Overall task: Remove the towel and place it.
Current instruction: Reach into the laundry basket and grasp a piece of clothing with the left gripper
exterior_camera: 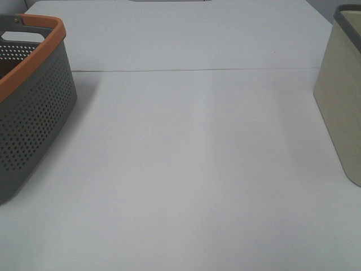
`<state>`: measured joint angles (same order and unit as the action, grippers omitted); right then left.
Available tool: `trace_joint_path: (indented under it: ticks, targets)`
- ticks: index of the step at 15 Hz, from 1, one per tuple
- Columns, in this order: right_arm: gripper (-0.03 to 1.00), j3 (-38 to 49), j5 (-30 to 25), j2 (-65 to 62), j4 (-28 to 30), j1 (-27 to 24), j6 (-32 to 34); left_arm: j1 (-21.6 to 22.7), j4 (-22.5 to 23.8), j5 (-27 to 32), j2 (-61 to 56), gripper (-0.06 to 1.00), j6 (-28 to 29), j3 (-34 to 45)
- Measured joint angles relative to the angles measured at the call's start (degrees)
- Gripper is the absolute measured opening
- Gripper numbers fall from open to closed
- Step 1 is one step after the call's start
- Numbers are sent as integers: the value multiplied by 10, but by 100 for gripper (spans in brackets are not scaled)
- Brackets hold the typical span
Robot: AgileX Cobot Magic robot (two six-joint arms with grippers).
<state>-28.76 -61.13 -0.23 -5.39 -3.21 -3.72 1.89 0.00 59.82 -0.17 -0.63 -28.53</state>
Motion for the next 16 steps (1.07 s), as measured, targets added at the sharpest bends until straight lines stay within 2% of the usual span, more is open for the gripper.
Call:
trace_joint_path:
  ticks: [16]
  targets:
    - [74, 0, 0, 0, 0, 0, 0, 0, -5, 0, 0, 98, 2, 0]
